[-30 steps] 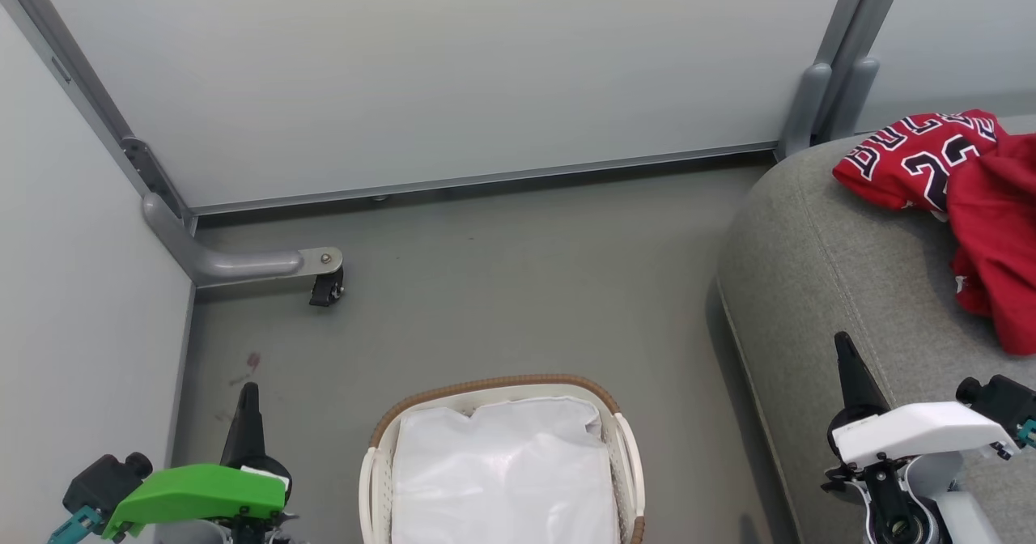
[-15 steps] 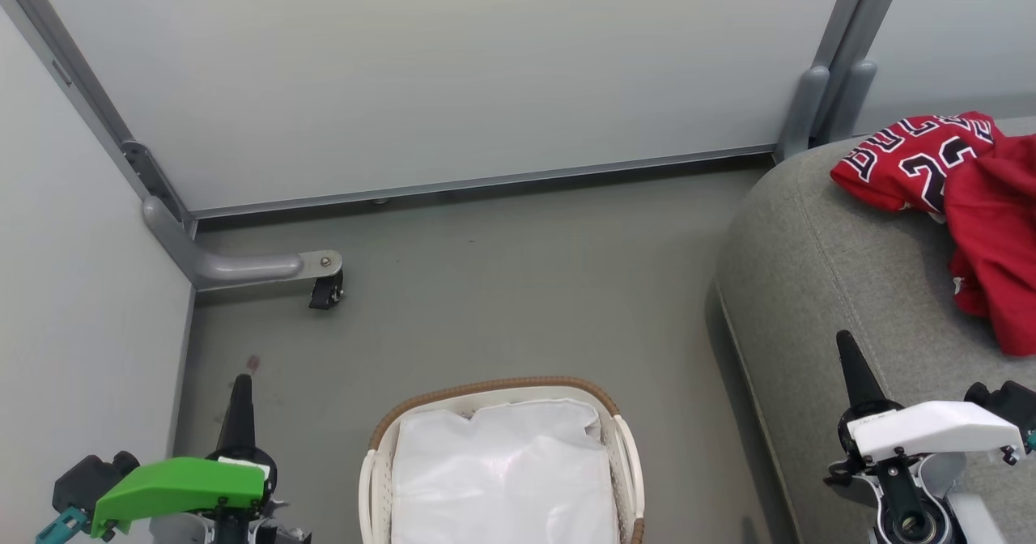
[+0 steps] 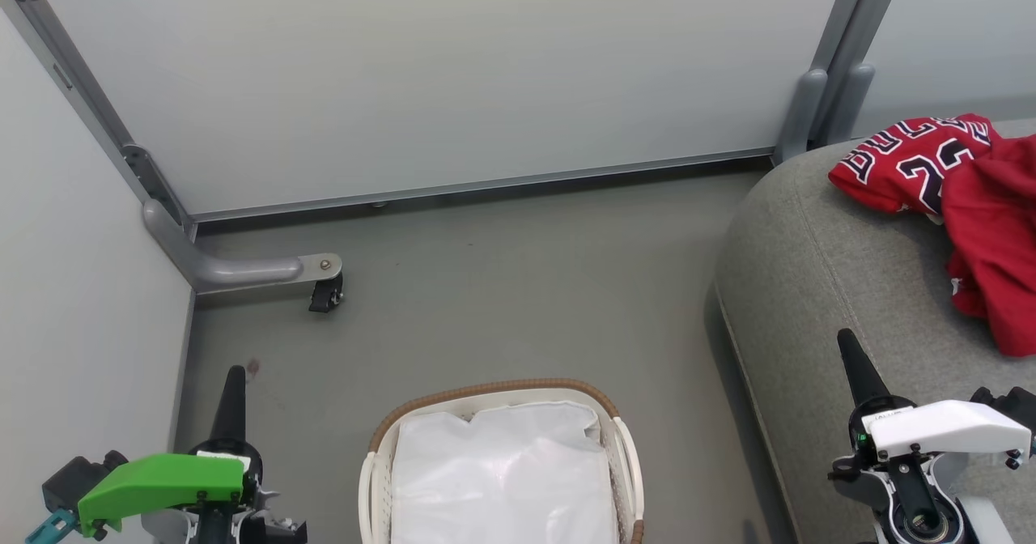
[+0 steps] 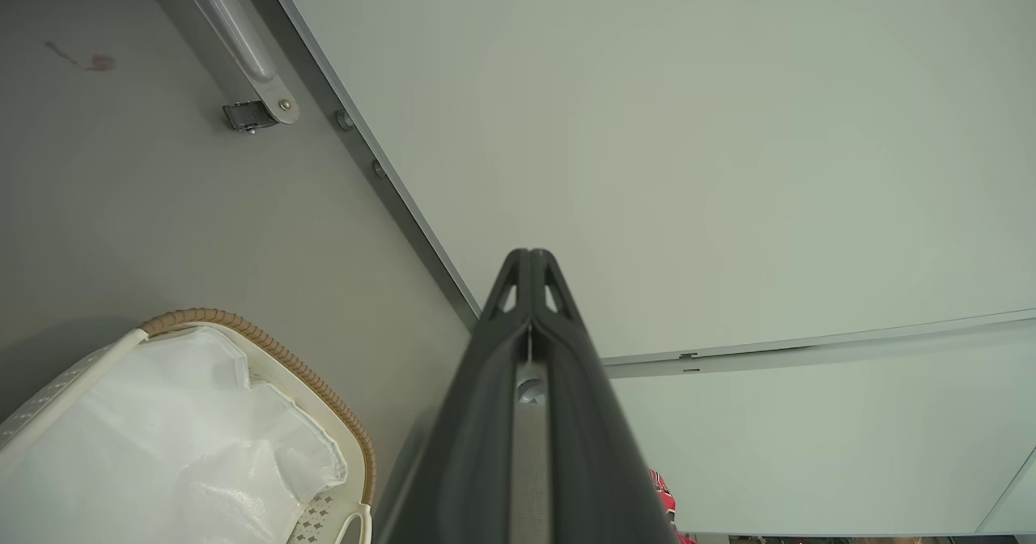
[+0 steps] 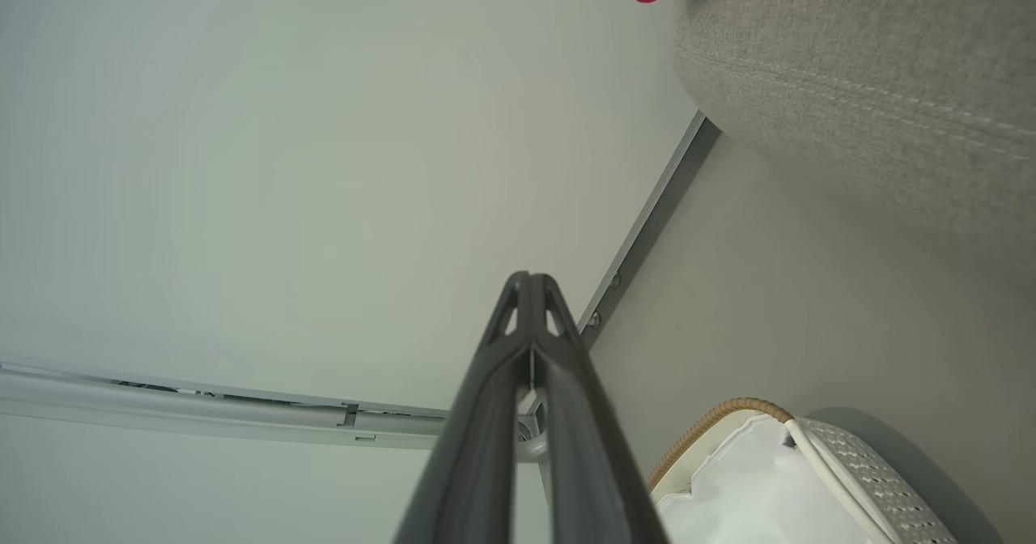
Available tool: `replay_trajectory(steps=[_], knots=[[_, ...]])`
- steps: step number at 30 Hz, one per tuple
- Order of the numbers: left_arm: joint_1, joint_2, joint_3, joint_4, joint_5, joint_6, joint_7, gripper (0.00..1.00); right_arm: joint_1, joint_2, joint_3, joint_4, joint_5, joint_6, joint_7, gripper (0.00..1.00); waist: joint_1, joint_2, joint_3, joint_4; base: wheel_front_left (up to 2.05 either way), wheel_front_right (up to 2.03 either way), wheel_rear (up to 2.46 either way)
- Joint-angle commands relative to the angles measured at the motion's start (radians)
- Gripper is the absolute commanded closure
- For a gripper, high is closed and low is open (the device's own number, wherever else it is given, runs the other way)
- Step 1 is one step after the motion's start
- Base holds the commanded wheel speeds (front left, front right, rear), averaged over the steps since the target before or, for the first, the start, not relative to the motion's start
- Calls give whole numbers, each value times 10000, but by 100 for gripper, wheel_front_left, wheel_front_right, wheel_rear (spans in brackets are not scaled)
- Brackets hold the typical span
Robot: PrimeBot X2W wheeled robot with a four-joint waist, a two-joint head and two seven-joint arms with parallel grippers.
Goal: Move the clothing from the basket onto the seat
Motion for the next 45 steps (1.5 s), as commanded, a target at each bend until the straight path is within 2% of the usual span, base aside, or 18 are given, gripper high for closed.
replay_trajectory(steps=[1, 30, 45], knots=[[-251, 49, 67, -111, -246, -45, 67, 100, 41, -64, -49, -121, 276, -6, 80, 100, 0, 0, -6, -1, 0, 0, 0], [-371, 61, 428, -314, -2268, -117, 667, 100, 118, -88, -187, -319, 2675, -7, 691, 100, 0, 0, -121, -34, 0, 0, 0], [-399, 66, 552, -363, -2990, -134, 907, 100, 154, -97, -240, -386, 3535, -9, 906, 100, 0, 0, -173, -49, 0, 0, 0]])
